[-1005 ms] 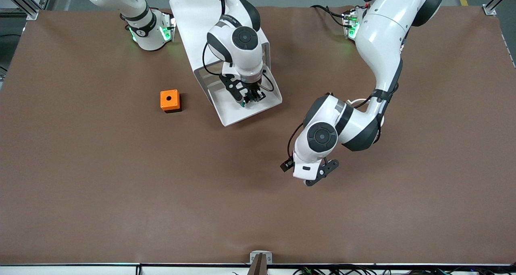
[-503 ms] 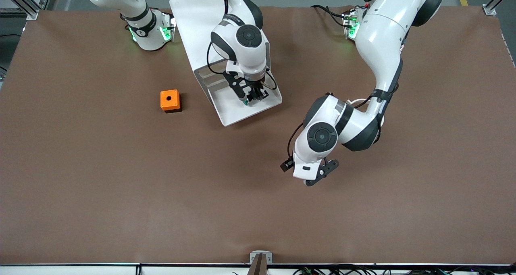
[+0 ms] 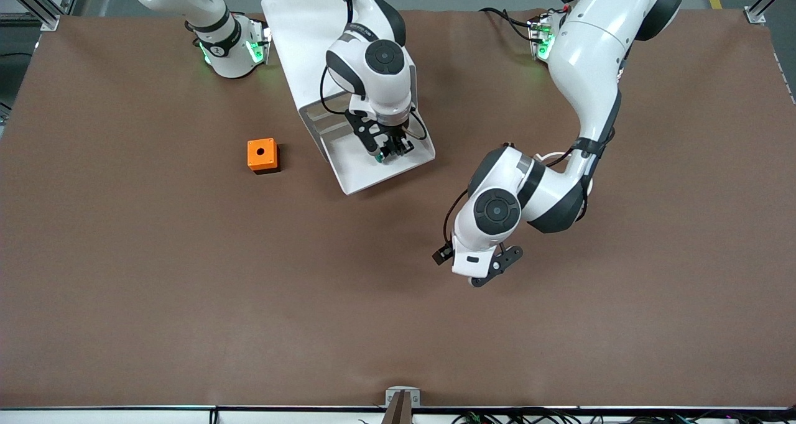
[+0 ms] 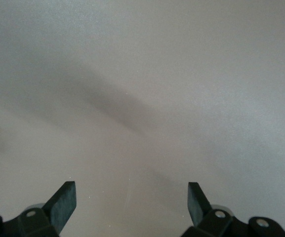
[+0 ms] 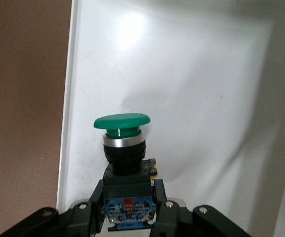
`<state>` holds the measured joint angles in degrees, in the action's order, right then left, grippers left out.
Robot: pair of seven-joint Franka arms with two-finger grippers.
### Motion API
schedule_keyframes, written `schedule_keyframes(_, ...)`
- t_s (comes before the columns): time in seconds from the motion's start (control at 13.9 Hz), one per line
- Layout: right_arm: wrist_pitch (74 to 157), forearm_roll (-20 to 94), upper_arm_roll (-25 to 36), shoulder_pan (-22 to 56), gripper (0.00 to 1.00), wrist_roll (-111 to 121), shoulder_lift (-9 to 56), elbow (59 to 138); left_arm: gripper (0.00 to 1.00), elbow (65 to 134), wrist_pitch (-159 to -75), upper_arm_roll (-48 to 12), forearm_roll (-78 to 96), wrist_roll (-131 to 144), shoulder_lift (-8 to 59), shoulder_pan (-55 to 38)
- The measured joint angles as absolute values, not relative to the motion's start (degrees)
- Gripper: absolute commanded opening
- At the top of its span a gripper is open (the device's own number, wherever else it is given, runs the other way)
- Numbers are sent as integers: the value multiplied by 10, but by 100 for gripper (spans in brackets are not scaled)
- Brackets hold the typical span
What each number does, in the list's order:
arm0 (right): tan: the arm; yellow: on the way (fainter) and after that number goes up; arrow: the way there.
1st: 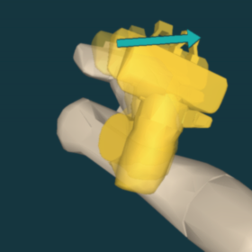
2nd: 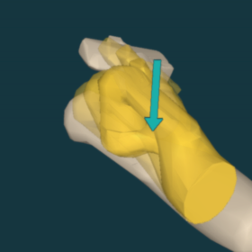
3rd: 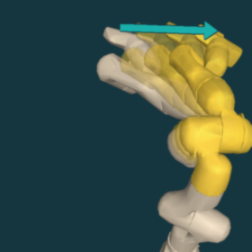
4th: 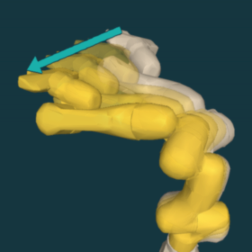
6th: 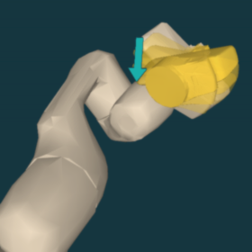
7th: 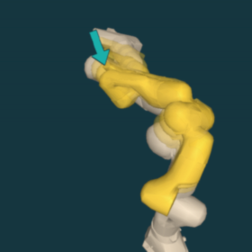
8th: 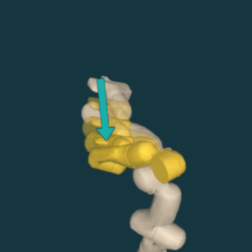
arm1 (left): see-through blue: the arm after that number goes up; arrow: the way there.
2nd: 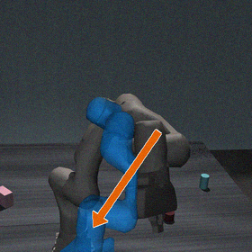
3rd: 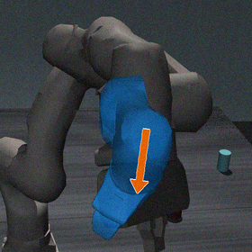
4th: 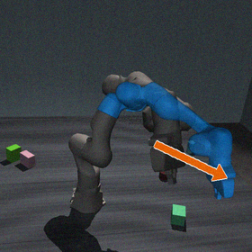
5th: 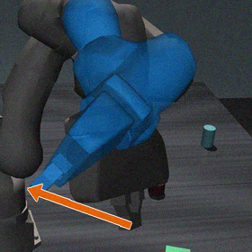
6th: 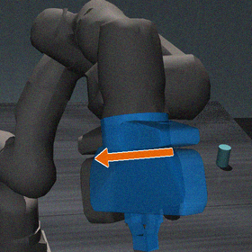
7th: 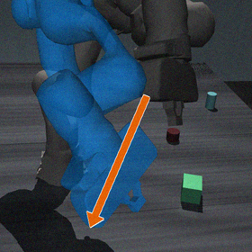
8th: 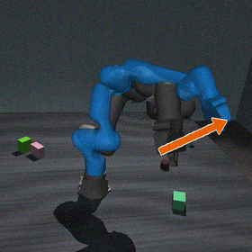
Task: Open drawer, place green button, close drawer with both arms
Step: 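Lower the green button into the drawer and open the right gripper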
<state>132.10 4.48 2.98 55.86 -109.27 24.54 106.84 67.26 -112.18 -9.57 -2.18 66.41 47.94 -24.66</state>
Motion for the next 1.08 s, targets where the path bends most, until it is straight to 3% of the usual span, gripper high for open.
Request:
schedule_keyframes(0.65, 1322, 45, 30, 568, 1, -1117, 246, 1068, 99, 673, -1122, -96, -22, 664, 479, -246)
schedule_keyframes(0.72, 1322, 45, 30, 568, 19, -1117, 247, 1068, 99, 673, -1122, -96, -22, 664, 479, -246)
schedule_keyframes(0.79, 1322, 45, 30, 568, 75, -1118, 247, 1068, 99, 673, -1122, -96, -22, 664, 479, -246)
schedule_keyframes(0.86, 1322, 45, 30, 568, 100, -1118, 247, 1068, 99, 673, -1122, -96, -22, 664, 479, -246)
schedule_keyframes(1.08, 1322, 45, 30, 569, 100, -1118, 247, 1067, 99, 673, -1122, -96, -22, 664, 479, -246)
